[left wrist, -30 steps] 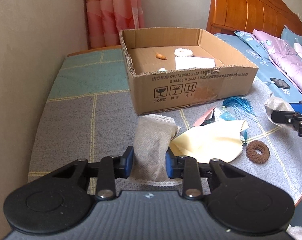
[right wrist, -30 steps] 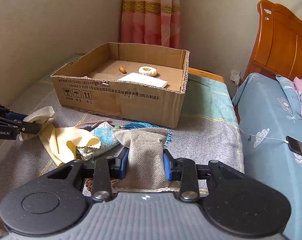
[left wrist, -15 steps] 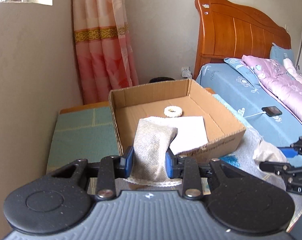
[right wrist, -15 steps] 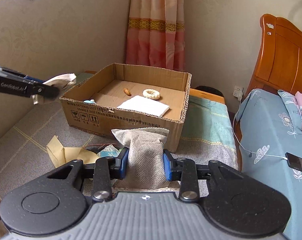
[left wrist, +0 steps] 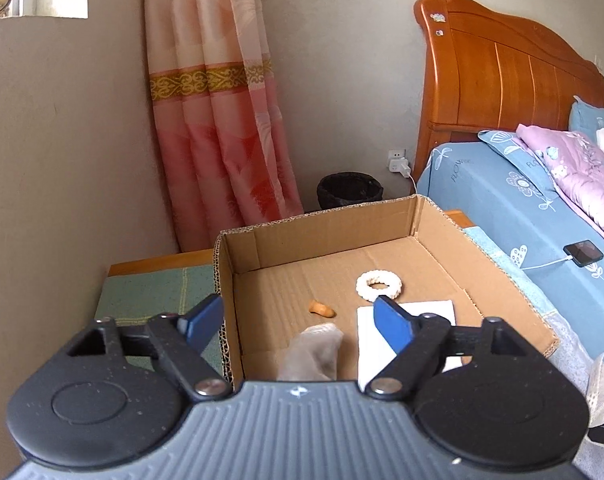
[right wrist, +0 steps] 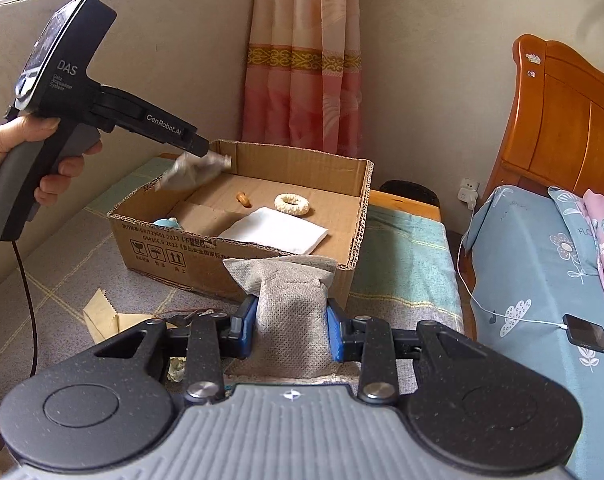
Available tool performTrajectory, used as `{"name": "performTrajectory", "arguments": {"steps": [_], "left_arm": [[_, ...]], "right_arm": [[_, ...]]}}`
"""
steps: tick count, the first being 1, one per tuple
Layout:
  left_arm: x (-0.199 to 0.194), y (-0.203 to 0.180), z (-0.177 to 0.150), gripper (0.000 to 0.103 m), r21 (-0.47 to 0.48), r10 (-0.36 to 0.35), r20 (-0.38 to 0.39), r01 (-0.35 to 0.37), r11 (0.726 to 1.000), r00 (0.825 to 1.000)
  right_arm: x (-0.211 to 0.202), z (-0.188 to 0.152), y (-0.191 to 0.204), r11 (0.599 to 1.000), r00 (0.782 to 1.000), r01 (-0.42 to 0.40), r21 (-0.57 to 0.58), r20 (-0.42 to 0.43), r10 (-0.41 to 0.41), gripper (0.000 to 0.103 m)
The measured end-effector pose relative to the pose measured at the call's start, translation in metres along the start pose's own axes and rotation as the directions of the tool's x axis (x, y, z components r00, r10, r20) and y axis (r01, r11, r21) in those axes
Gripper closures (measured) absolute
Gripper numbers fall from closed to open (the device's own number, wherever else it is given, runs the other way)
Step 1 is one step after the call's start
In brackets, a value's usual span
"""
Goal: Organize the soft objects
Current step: 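Carry the grey mesh sachet toward the box with the left gripper while the right gripper carries a grey sachet, then open both grippers over the box to drop the grey sachets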
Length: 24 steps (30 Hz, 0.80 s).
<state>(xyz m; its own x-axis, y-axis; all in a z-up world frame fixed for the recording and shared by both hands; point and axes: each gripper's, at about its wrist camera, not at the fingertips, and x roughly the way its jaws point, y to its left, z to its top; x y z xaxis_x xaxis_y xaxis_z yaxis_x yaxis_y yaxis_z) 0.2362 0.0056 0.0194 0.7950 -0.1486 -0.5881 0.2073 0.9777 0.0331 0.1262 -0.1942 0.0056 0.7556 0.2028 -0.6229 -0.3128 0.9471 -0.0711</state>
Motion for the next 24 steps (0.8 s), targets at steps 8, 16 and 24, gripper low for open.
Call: {"name": "performTrajectory", "arguments": {"steps": [8,16,24], "left_arm": [[-0.036,0.013,-0.028,0.008,-0.018,-0.013,-0.040,0.012,1.000,0.999],[-0.064,0.017,-0.067,0.006,-0.060,0.034,-0.071,-0.038,0.997,0.997],[-0.074,0.013,-0.087,0.006,-0.005,0.072,-0.088,-0.073,0.997,0.993]], "right_arm": [[0.006,0.008,0.001,1.000,1.000,-0.002,-0.015,-0.007,0.002,0.064],[0.019,0.026,0.001,0.999,0.999,-0.036,-0.016,-0.002,0.036,0.064],[0.050,0.068,-0.005,0.999,0.999,-0.034,-0.001,0.005,0.034,0.064]]}}
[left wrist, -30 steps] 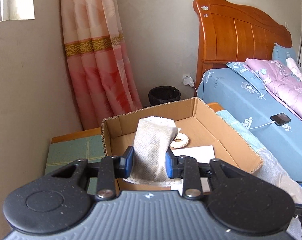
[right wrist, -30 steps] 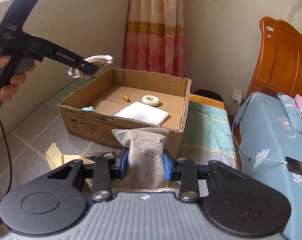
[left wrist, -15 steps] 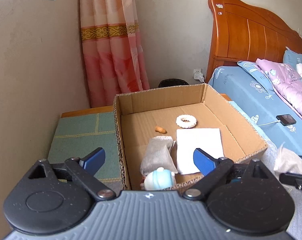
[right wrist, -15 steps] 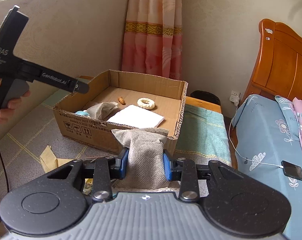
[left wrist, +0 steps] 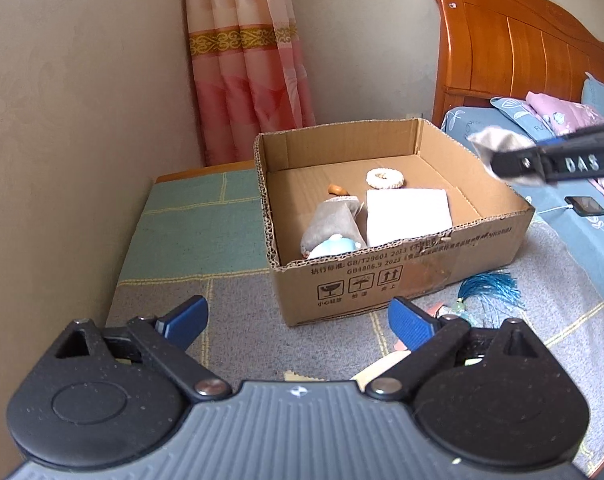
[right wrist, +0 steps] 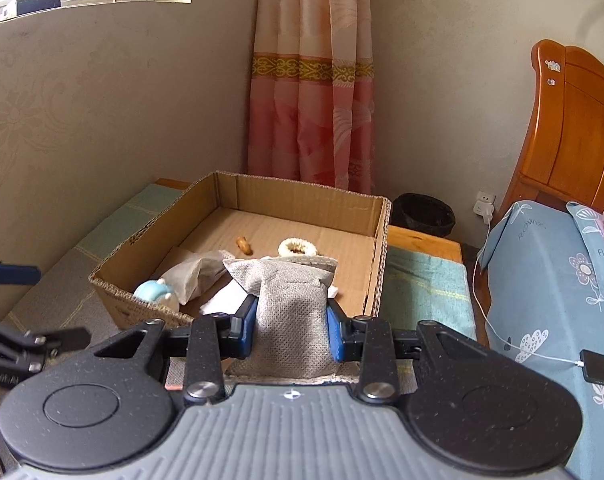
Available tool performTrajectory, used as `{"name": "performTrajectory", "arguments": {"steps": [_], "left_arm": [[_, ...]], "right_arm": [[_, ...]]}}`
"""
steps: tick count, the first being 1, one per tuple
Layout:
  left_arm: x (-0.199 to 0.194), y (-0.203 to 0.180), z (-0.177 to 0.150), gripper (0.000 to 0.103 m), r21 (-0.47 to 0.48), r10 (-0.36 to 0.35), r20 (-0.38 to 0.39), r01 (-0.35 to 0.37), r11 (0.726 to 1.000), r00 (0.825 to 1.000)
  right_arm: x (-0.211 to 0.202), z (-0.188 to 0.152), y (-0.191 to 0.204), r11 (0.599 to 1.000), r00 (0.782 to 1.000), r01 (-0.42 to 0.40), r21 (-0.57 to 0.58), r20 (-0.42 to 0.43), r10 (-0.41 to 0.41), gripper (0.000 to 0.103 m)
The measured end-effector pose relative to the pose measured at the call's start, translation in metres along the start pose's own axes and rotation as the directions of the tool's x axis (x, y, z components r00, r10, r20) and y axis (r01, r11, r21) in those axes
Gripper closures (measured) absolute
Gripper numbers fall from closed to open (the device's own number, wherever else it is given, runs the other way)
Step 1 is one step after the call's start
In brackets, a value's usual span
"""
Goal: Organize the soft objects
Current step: 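Open both grippers over the box to drop the grey sachets, then close the left gripper on the yellow cloth while the right gripper grasps the brown scrunchie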
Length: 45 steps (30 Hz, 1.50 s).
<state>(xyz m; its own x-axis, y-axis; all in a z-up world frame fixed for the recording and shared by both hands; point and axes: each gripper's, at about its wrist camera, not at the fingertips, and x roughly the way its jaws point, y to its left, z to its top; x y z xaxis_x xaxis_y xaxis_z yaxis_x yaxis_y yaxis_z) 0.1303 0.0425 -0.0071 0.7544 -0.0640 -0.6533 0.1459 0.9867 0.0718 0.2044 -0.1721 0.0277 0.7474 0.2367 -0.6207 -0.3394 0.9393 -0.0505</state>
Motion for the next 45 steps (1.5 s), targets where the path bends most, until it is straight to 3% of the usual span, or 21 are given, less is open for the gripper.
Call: {"name": "performTrajectory", "arguments": {"steps": [14,15,18,19,20,29,35,45], "left_arm": [[-0.008,0.020,-0.010,0.006,-0.034,0.043,-0.003,-0.043,0.998,0.999],[-0.008,0.021,-0.011,0.006,-0.039,0.045,-0.004,-0.045,0.998,0.999],[-0.007,0.024,-0.012,0.006,-0.048,0.046,-0.007,-0.046,0.998,0.999],[-0.006,0.024,-0.012,0.006,-0.048,0.047,-0.008,-0.047,0.998,0.999],[-0.006,0.024,-0.013,0.006,-0.048,0.046,-0.009,-0.047,0.998,0.999],[-0.015,0.026,-0.013,0.006,-0.051,0.046,0.005,-0.045,0.998,0.999],[-0.021,0.025,-0.017,0.006,-0.048,0.056,0.002,-0.056,0.997,0.998],[-0.019,0.024,-0.028,0.006,-0.058,0.034,-0.028,-0.036,0.998,0.999]], "right_arm": [[0.088,0.067,-0.020,0.996,0.997,0.076,0.039,-0.037,-0.074,0.063],[0.092,0.069,-0.022,0.995,0.995,0.092,0.044,-0.036,-0.091,0.059],[0.098,0.073,-0.027,0.990,0.992,0.124,0.060,-0.034,-0.122,0.020],[0.096,0.072,-0.028,0.989,0.991,0.130,0.066,-0.021,-0.129,0.011],[0.093,0.071,-0.029,0.989,0.991,0.131,0.069,-0.014,-0.130,0.008],[0.066,0.063,-0.025,0.989,0.991,0.136,0.059,-0.021,-0.135,0.000],[0.044,0.048,-0.017,0.991,0.992,0.126,0.048,-0.019,-0.126,0.000],[0.015,-0.003,-0.008,0.992,0.994,0.104,0.074,-0.053,-0.100,0.000]]}}
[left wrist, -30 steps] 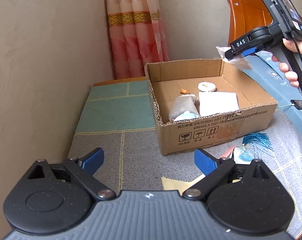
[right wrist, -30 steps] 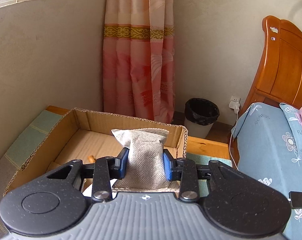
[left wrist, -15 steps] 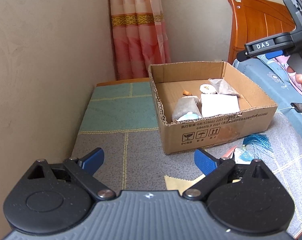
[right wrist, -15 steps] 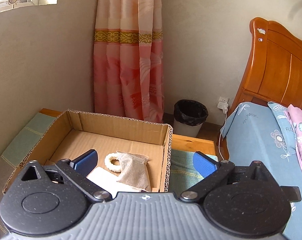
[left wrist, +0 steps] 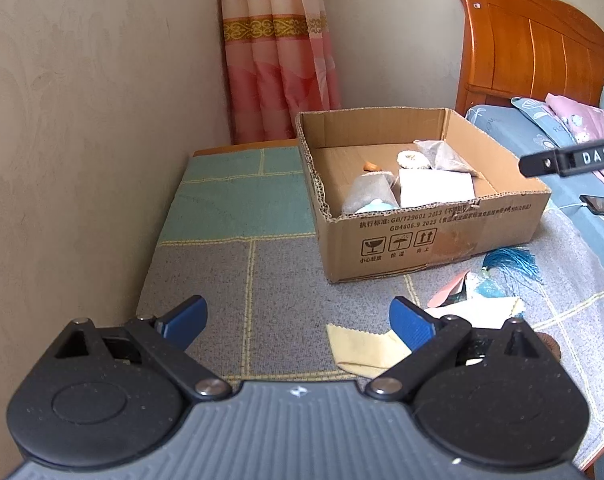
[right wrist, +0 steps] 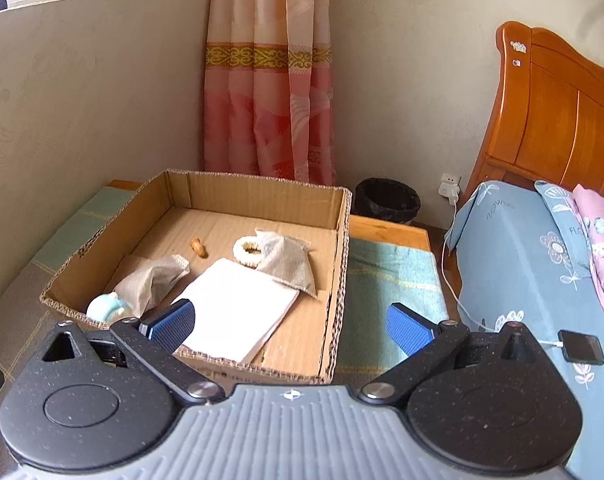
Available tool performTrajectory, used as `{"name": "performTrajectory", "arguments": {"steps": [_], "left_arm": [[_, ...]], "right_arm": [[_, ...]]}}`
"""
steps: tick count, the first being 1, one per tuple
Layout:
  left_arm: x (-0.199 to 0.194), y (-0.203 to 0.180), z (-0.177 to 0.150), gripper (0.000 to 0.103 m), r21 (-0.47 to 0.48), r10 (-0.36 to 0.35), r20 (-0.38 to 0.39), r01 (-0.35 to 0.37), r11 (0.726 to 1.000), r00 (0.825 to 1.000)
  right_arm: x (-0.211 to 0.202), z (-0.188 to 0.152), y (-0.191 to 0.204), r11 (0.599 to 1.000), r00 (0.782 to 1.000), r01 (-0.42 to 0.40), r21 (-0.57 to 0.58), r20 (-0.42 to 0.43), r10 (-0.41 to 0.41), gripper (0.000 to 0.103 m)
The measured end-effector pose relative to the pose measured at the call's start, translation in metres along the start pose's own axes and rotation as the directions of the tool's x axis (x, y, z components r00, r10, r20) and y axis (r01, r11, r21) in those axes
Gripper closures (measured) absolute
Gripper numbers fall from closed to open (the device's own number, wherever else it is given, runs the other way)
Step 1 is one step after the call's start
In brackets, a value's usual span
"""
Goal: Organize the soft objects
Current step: 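Close the left gripper on the yellow cloth while the right gripper grasps the brown scrunchie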
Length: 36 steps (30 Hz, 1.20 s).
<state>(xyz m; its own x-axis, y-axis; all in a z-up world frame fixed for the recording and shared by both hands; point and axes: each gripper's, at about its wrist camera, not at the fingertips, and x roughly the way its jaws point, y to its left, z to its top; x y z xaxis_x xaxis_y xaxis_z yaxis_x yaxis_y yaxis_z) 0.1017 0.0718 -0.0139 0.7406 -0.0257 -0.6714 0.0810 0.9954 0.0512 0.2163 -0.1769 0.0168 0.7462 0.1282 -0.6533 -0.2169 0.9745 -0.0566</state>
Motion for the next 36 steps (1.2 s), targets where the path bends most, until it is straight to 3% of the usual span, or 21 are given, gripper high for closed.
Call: {"name": "performTrajectory", "arguments": {"steps": [4,10,15,19,26,31,36], "left_arm": [[0.003,0.004,-0.004,0.006,-0.030,-0.032,-0.014,0.031,0.999,0.999],[0.006,0.001,-0.009,0.006,0.004,0.006,-0.033,-0.006,1.000,0.999],[0.008,-0.003,-0.010,0.006,0.003,-0.012,-0.040,0.012,1.000,0.999],[0.007,-0.006,-0.010,0.006,0.002,-0.028,-0.042,0.028,1.000,0.999],[0.008,-0.011,-0.009,0.006,0.016,-0.042,-0.044,0.043,0.999,0.998],[0.015,-0.022,-0.004,0.006,0.049,-0.058,-0.053,0.060,0.997,0.997],[0.031,-0.042,0.008,0.006,0.099,-0.087,-0.058,0.093,0.991,0.994]], "right_arm": [[-0.004,-0.030,0.003,1.000,0.999,-0.019,0.007,-0.050,0.019,0.000],[-0.013,-0.071,0.011,0.998,0.992,-0.058,0.018,-0.112,0.059,0.000],[-0.016,-0.096,0.031,0.996,0.984,-0.089,-0.032,-0.159,0.083,0.000],[-0.012,-0.110,0.048,0.990,0.973,-0.129,-0.058,-0.200,0.115,0.000],[0.000,-0.122,0.063,0.992,0.975,-0.068,-0.102,-0.218,0.045,0.000],[-0.002,-0.131,0.047,0.996,0.976,-0.046,-0.075,-0.216,0.028,0.000],[-0.008,-0.141,0.030,0.996,0.974,-0.074,-0.039,-0.215,0.064,0.000]]}}
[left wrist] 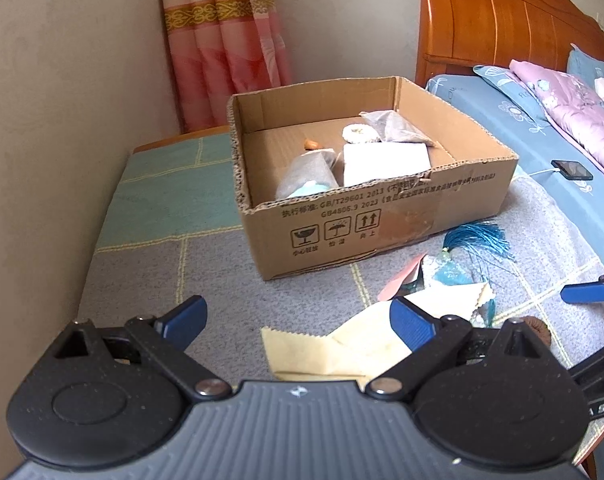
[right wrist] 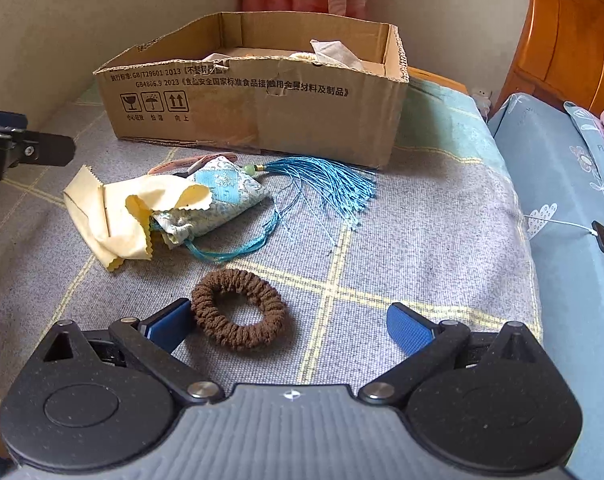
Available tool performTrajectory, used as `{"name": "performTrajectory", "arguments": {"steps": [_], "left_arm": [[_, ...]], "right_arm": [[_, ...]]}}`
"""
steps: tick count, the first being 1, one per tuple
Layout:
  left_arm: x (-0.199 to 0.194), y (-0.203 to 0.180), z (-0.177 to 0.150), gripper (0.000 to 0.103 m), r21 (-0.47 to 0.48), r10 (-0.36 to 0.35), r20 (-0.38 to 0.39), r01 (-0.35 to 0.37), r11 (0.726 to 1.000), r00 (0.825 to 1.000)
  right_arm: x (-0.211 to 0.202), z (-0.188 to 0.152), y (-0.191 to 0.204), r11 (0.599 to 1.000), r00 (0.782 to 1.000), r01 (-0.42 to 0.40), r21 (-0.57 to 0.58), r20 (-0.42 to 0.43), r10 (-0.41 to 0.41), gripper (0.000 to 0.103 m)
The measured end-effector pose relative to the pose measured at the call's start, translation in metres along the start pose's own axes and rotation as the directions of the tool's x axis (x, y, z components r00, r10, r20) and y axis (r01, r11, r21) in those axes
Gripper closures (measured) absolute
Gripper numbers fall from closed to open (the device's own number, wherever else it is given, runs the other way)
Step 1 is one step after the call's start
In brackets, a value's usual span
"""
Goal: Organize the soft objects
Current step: 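Close the left gripper on the yellow cloth while the right gripper grasps the brown scrunchie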
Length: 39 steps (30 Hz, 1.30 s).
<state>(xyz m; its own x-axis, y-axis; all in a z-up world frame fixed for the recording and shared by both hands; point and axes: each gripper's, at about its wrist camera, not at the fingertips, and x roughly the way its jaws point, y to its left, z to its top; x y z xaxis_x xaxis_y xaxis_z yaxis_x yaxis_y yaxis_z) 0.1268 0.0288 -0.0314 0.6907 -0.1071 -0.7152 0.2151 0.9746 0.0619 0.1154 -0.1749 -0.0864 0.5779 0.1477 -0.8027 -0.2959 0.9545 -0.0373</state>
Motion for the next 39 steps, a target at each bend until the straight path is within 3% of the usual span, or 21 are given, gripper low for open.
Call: {"name": "performTrajectory", "arguments": {"steps": [8,12,24,30,39], "left_arm": [[0.045,-0.026,0.018,0.006,-0.001,-0.084,-0.057,0.084,0.996,0.995],[0.061,-0.035,0.017,0.005,0.015,-0.066,-0.100,0.067,0.998,0.993],[0.043,-0.014,-0.017,0.004,0.011,-0.096,-0.171,0.099,0.995,0.981],[0.033,-0.003,-0.026,0.003,0.014,-0.070,-0.175,0.073,0.997,0.982],[0.035,-0.008,-0.029,0.003,0.006,-0.138,-0.166,0.141,0.990,0.976]], "right_arm": [[-0.001,-0.005,0.001,1.000,1.000,-0.006,-0.005,0.022,0.006,0.000],[-0.003,-0.006,0.001,1.000,1.000,-0.008,-0.008,0.030,0.008,0.000],[-0.004,-0.009,0.001,0.999,0.998,-0.021,-0.024,0.051,0.023,0.000],[-0.004,-0.009,0.001,0.999,0.998,-0.021,-0.025,0.053,0.022,0.000],[-0.004,-0.009,0.001,1.000,0.998,-0.020,-0.022,0.053,0.021,0.000]]}}
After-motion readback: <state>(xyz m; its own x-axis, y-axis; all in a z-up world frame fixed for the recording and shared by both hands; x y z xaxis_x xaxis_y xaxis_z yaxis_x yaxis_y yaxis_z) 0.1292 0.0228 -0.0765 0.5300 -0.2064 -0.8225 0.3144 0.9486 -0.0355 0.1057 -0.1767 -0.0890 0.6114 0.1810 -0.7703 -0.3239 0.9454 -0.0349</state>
